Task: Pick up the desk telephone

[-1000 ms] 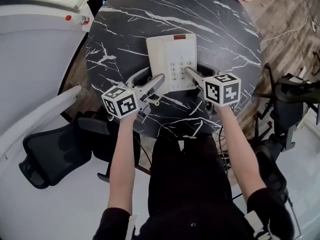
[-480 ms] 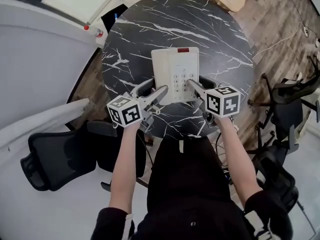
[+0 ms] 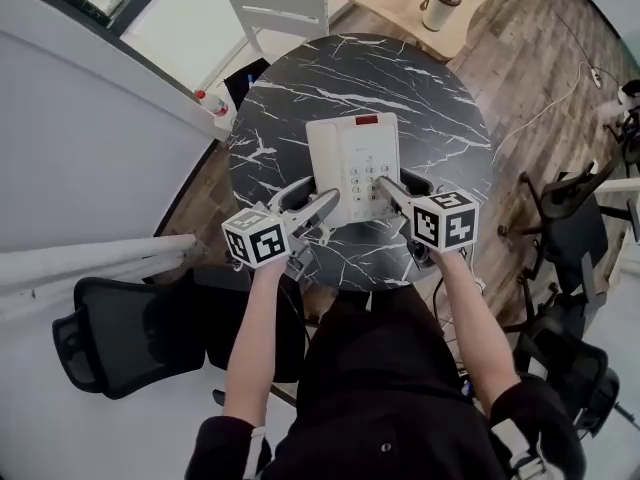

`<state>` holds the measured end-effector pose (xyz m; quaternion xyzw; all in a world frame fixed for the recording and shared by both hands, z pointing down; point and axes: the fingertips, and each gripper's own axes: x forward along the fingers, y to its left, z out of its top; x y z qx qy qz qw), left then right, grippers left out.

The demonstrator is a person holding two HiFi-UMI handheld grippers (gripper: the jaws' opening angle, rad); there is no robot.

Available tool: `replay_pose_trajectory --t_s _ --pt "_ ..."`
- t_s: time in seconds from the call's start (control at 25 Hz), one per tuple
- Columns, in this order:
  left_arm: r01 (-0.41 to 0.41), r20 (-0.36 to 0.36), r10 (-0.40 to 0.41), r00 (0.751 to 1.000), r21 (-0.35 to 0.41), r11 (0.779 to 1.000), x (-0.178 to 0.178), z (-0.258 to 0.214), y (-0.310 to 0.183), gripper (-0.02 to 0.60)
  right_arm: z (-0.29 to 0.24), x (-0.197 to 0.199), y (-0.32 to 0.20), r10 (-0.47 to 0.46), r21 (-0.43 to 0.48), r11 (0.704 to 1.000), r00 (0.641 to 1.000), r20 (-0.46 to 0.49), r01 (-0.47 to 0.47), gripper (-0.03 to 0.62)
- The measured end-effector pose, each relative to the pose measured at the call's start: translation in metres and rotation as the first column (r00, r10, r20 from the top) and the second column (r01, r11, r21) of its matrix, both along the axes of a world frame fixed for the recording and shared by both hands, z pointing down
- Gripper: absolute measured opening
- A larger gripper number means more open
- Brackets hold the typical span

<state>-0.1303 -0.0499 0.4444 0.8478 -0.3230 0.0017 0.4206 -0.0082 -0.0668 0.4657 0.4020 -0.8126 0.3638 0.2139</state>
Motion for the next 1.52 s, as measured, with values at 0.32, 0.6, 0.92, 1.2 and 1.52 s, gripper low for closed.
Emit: replay_pose_trajectory --t_s 0.32,0.6,0.92,1.2,1.52 --pt "-0.024 -0.001 0.024 1.0 0.129 0.991 0.006 -0.055 -0.01 0.284 -0.054 0.008 -0.006 0.045 0.115 0.992 0.998 0.036 -0.049 0.178" --pt "-0.034 -0.015 0.038 0.999 0.212 0.977 0.017 -0.098 -0.019 0.284 -0.101 0.02 -0.013 0.074 0.218 0.973 0.996 0.04 -0.081 0.176" --pt "-0.06 -0.002 0.063 0.998 0.271 0.961 0.031 -0.132 -0.024 0.285 -0.133 0.034 -0.015 0.108 0.274 0.954 0.992 0.063 -0.122 0.175" --pt "-0.071 0.012 0.071 0.997 0.322 0.944 0.037 -0.156 -0.024 0.284 -0.155 0.04 -0.014 0.113 0.32 0.938 0.99 0.087 -0.136 0.173" --pt "-0.077 0.007 0.08 0.997 0.351 0.933 0.045 -0.17 -0.021 0.284 -0.172 0.048 -0.01 0.124 0.356 0.923 0.988 0.092 -0.149 0.172"
